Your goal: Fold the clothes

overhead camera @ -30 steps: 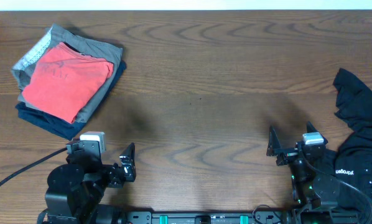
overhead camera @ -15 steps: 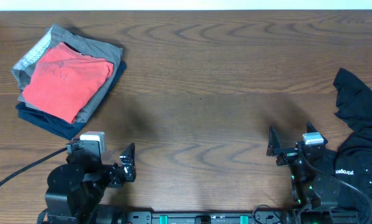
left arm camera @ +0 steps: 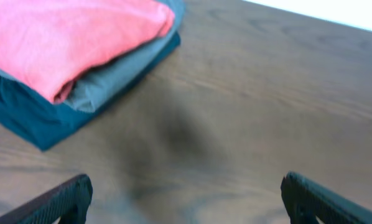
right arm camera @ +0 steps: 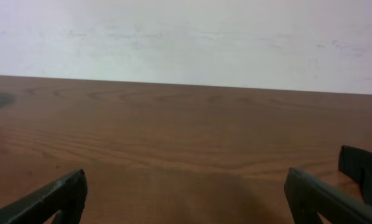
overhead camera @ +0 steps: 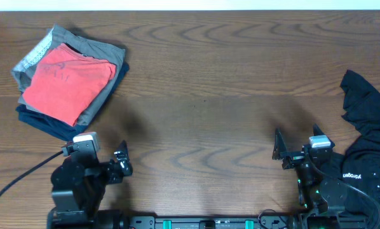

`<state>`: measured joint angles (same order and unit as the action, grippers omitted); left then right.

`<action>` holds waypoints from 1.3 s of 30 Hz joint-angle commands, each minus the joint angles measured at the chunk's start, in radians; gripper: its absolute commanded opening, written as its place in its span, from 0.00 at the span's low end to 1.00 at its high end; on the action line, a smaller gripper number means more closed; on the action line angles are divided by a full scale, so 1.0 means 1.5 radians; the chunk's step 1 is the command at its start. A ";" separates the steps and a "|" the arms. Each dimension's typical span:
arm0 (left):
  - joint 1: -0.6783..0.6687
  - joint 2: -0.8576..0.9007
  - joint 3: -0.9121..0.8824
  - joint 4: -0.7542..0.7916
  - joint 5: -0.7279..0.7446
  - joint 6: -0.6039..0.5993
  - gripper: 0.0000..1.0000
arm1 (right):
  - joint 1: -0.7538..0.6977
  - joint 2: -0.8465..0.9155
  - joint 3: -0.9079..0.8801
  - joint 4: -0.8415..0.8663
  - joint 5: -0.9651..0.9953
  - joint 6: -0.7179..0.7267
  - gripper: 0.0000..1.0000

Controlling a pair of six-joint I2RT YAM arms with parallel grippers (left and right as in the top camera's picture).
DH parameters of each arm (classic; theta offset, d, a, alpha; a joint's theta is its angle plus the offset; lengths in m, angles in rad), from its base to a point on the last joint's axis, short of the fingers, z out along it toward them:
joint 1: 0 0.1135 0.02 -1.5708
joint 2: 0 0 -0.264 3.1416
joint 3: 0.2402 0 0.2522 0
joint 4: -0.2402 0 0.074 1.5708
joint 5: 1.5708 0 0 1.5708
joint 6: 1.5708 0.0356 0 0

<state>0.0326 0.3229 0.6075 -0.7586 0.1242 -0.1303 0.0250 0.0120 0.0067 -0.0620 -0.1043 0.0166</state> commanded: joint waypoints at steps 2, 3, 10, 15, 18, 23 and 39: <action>0.007 -0.071 -0.122 0.086 -0.013 0.002 0.98 | 0.003 -0.004 -0.001 -0.002 -0.005 -0.009 0.99; 0.007 -0.090 -0.156 0.119 -0.013 -0.007 0.98 | 0.003 -0.004 -0.001 -0.002 -0.005 -0.009 0.99; 0.007 -0.180 -0.318 0.346 -0.020 -0.032 0.98 | 0.003 -0.004 -0.001 -0.002 -0.005 -0.009 0.99; 0.006 -0.213 -0.404 0.488 -0.024 -0.032 0.98 | 0.003 -0.004 -0.001 -0.002 -0.005 -0.009 0.99; -0.002 -0.214 -0.402 0.465 -0.024 -0.032 0.98 | 0.003 -0.004 -0.001 -0.002 -0.005 -0.009 0.99; -0.019 -0.214 -0.402 0.464 -0.023 -0.032 0.98 | 0.003 -0.004 -0.001 -0.002 -0.005 -0.009 0.99; -0.020 -0.212 -0.402 0.464 -0.023 -0.032 0.98 | 0.003 -0.004 -0.001 -0.002 -0.005 -0.009 0.99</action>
<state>0.0055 0.0120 0.0303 -0.0437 0.0937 -0.1650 0.0250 0.0120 0.0067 -0.0616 -0.1047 0.0162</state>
